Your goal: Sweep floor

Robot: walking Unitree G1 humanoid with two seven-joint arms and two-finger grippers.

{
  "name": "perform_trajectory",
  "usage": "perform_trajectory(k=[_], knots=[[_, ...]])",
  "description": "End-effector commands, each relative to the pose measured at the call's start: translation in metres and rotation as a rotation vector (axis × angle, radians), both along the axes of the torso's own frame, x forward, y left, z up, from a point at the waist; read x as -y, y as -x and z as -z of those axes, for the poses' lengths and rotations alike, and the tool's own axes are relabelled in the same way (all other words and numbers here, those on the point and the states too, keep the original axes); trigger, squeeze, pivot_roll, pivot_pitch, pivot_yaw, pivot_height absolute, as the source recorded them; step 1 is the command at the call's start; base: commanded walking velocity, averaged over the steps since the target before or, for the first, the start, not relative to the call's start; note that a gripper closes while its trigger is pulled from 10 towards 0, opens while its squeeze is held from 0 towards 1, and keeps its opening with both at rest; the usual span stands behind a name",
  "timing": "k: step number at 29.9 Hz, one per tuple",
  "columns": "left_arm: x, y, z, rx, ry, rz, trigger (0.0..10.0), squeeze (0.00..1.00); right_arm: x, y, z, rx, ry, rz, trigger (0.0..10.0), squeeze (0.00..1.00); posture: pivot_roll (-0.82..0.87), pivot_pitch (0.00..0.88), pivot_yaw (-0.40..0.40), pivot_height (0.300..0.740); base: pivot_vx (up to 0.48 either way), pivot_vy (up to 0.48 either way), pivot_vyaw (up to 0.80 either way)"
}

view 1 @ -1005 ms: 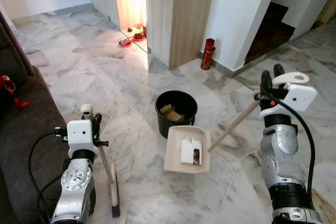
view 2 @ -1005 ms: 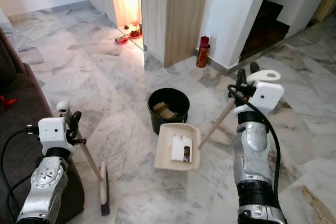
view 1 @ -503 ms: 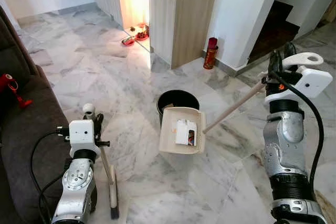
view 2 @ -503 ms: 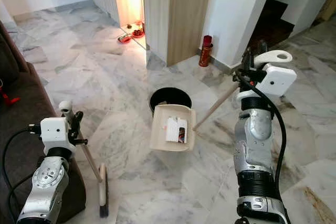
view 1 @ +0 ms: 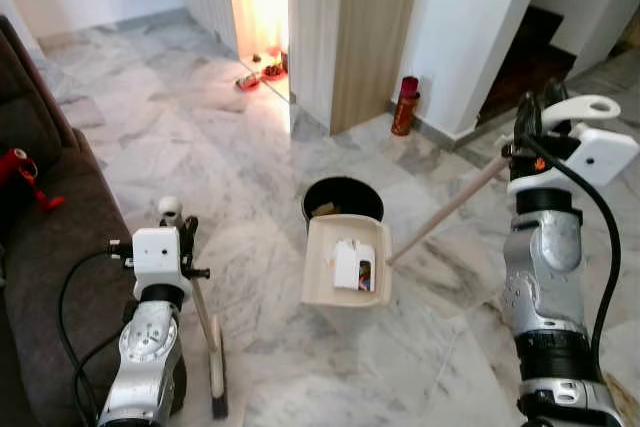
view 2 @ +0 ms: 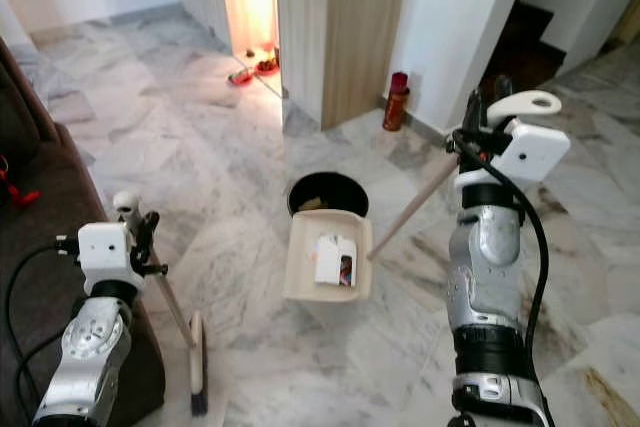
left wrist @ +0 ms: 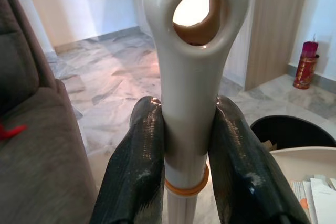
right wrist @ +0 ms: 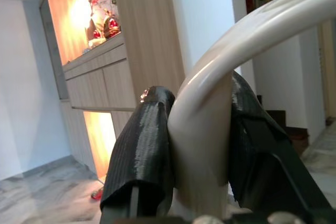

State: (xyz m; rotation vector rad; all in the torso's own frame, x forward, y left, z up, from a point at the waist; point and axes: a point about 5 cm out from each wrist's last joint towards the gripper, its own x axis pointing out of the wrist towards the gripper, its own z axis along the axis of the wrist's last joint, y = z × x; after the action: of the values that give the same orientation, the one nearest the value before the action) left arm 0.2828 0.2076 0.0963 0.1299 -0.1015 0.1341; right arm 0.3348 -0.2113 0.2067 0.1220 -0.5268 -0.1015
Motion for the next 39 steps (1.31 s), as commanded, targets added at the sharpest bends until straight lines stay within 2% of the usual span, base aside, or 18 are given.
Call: perform_trajectory(k=[1,39], knots=[[0.0049,-0.0041,-0.0088,0.041,-0.009,0.026,10.0,0.00,0.0051,0.0039,-0.0267,0.120,-0.003,0.016,10.0,0.00,0.05,0.000,-0.009,0.740,0.349,0.000,0.00],[0.0034,-0.0042,-0.0097,0.045,-0.009,0.019,10.0,0.00,0.0028,0.0030,-0.0309,0.142,-0.054,-0.047,10.0,0.00,0.06,0.000,-0.015,0.740,0.334,0.000,0.00]])
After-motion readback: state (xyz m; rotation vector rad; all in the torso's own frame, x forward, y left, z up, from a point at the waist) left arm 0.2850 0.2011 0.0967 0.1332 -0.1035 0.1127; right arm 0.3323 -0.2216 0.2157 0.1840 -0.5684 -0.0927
